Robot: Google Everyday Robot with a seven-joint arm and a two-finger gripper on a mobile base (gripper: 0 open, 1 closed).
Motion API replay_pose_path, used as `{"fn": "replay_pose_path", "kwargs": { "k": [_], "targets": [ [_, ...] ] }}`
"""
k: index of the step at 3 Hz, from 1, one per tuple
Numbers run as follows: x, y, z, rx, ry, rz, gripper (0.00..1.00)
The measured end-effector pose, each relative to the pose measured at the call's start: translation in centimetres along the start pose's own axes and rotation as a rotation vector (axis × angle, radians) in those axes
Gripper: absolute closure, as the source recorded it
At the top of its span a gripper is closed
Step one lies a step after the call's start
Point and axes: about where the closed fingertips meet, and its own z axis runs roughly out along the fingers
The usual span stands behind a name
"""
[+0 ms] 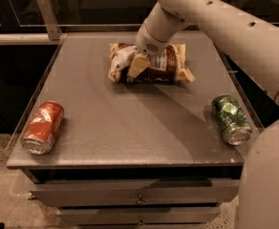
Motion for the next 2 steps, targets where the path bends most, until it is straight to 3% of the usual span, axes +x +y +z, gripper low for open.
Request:
{"fn": "replay_pose_path", "kwargs": {
  "k": [1, 2],
  "targets": [
    [-1.4, 2.4, -5.2, 0.021, -0.021, -0.078, 0.88],
    [-3.4, 4.7, -11.1, 0.069, -0.067, -0.157, 1.00]
  ]
}}
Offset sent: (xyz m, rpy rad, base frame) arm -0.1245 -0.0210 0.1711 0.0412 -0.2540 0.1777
